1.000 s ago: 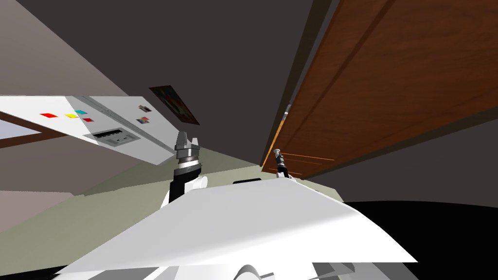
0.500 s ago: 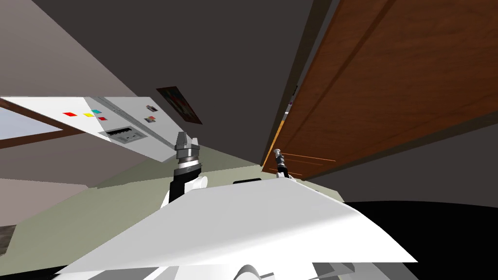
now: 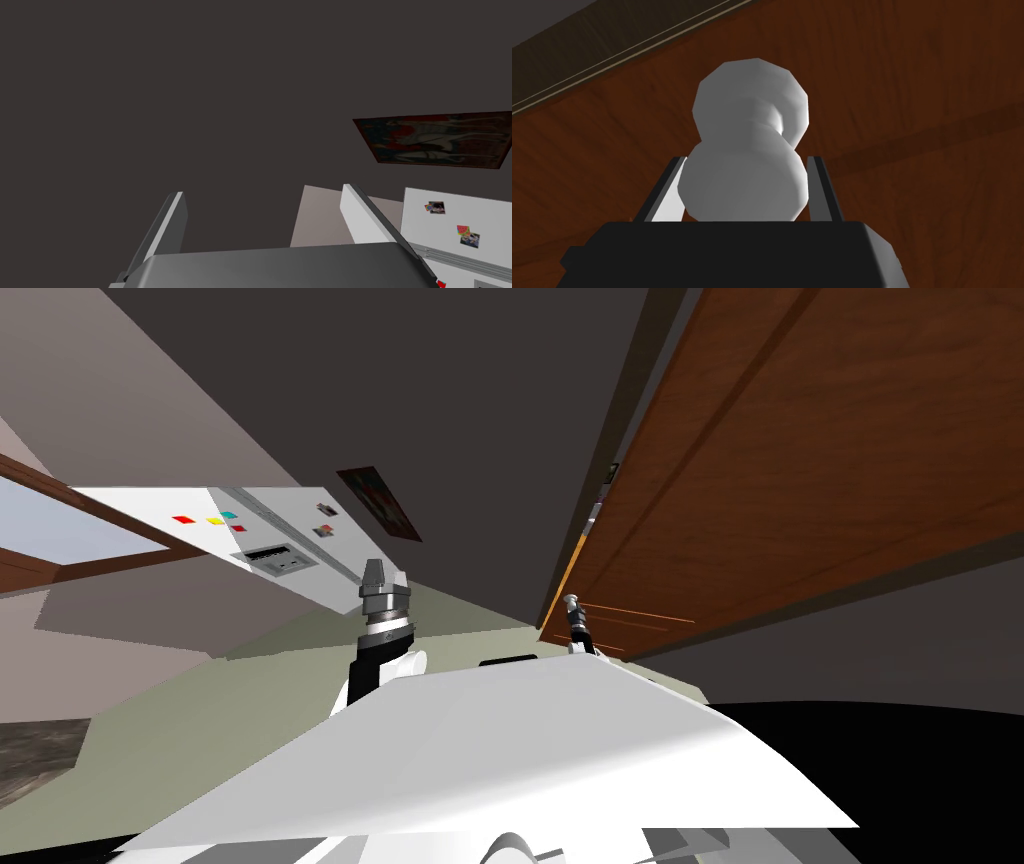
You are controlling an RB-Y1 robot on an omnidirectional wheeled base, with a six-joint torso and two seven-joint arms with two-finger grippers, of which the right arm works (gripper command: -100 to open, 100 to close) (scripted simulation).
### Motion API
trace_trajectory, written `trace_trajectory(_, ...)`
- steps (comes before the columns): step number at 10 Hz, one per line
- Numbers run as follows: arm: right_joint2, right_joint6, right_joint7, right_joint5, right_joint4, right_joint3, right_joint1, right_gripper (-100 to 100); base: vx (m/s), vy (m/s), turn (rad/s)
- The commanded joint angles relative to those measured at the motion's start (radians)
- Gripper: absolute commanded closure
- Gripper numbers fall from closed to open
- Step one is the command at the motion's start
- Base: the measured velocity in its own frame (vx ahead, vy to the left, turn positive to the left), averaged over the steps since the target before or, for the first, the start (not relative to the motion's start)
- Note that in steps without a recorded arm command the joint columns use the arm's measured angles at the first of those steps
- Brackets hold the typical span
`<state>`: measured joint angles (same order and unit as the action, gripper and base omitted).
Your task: Pull the door open
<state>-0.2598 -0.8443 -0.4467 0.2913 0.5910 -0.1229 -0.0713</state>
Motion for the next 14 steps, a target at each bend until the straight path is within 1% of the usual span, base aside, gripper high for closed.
trace_trajectory(1,0.000,-0.003,-0.050,0.015,0.001,0.005,-0.002,100,-0.039,-0.014,0.071)
trace_trajectory(2,0.000,-0.003,-0.055,0.015,0.001,0.005,-0.002,100,-0.031,-0.013,0.038)
trace_trajectory(3,-0.001,-0.003,-0.093,0.027,0.001,0.008,-0.002,100,-0.035,-0.010,0.070)
trace_trajectory(4,-0.001,-0.003,-0.096,0.027,0.001,0.008,-0.002,100,-0.028,-0.012,0.039)
trace_trajectory(5,-0.002,-0.003,-0.135,0.039,0.002,0.012,-0.002,100,-0.031,-0.011,0.060)
trace_trajectory(6,-0.002,-0.003,-0.138,0.039,0.002,0.012,-0.002,100,-0.029,-0.016,0.039)
trace_trajectory(7,-0.003,-0.003,-0.178,0.050,0.002,0.016,-0.001,100,-0.038,-0.020,0.080)
trace_trajectory(8,-0.004,-0.003,-0.203,0.062,0.003,0.019,-0.001,100,-0.047,-0.018,0.110)
trace_trajectory(9,-0.004,-0.003,-0.220,0.062,0.003,0.019,-0.001,100,-0.039,-0.016,0.035)
trace_trajectory(10,-0.005,-0.002,-0.254,0.074,0.003,0.023,-0.001,100,-0.044,-0.010,0.061)
trace_trajectory(11,-0.005,-0.002,-0.261,0.074,0.003,0.023,-0.001,100,-0.037,-0.009,0.029)
trace_trajectory(12,-0.005,-0.002,-0.299,0.085,0.004,0.026,-0.001,100,-0.041,-0.012,0.062)
trace_trajectory(13,-0.005,-0.002,-0.303,0.085,0.004,0.026,-0.001,100,-0.031,-0.012,0.041)
trace_trajectory(14,-0.006,-0.002,-0.343,0.096,0.004,0.030,-0.001,100,-0.029,-0.009,0.048)
